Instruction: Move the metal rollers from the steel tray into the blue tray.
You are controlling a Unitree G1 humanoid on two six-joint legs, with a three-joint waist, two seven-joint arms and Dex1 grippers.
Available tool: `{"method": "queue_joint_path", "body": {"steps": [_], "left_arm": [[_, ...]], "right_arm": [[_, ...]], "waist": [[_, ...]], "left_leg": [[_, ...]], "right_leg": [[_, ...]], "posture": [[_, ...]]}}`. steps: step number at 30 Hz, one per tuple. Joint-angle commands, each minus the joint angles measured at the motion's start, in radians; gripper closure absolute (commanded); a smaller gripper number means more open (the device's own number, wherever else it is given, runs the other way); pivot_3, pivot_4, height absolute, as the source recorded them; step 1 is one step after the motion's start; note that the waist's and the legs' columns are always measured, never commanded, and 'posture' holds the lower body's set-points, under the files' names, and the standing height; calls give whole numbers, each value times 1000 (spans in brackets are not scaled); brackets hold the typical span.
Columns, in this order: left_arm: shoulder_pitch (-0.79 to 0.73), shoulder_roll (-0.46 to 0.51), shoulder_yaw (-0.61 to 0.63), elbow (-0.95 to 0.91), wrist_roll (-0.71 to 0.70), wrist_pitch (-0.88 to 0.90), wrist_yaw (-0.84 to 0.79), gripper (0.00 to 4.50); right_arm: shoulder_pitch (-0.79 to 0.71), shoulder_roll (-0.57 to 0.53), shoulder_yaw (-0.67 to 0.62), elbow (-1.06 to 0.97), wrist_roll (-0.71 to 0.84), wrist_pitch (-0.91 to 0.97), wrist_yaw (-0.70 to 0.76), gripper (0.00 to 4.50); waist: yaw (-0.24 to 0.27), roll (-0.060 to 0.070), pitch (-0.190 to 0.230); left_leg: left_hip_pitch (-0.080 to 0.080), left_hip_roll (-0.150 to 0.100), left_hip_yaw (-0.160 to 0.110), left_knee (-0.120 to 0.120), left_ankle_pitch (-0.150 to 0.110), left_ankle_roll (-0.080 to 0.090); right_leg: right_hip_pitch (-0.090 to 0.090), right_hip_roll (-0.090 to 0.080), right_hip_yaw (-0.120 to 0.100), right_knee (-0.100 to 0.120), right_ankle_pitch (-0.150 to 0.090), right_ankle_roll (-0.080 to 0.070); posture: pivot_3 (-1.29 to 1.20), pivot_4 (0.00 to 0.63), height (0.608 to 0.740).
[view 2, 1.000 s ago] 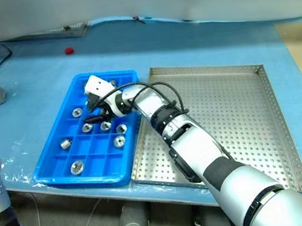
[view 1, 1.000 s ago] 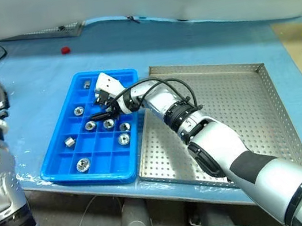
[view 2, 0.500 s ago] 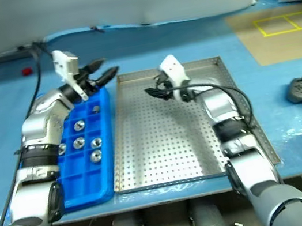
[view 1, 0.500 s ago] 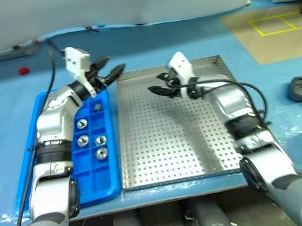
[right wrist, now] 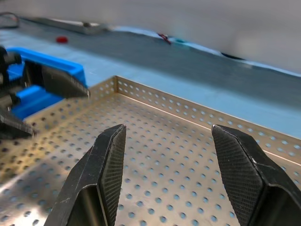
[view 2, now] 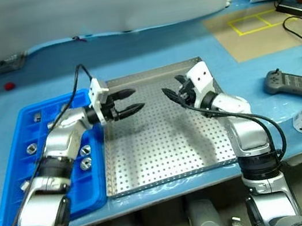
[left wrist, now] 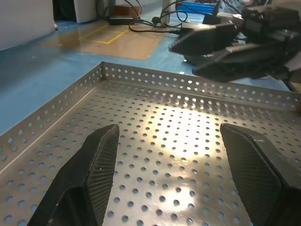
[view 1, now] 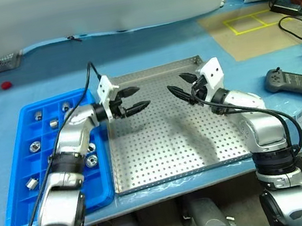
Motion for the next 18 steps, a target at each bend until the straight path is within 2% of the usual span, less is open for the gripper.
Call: {"method": "queue_joint_path", "body": {"steps": [1,2,5,18], "left_arm": [[67,2,23,-131,-4,-20,54,299],[81,-2,29,-147,-4,-22,71,12],[95,-3,56,-174,-3,-23,136,0],[122,8,69,-197,-10,-33,185,0]], "right_arm": [[37,-20,10,-45,34,-63,23,1103],[45,-25,13,-44,38,-72,27,884],[73,-53,27,-39,57,-83,66,14],[13,-95,55,47,64,-136,99,14]], "waist": [[4,0,0],[6,0,0],[13,0,0],[28,0,0]], "left_leg": [[0,0,0,0,0,0],[-1,0,0,0,0,1],[-2,-1,0,0,-1,1],[-2,-1,0,-2,-1,1]], "right_leg": [[0,-1,0,0,0,0],[0,-1,-1,0,0,0],[0,-2,-2,0,0,0],[-2,-2,-2,-1,-1,1]], "posture": [[-321,150,740],[-305,150,740],[-275,150,740],[-181,150,740]]}}
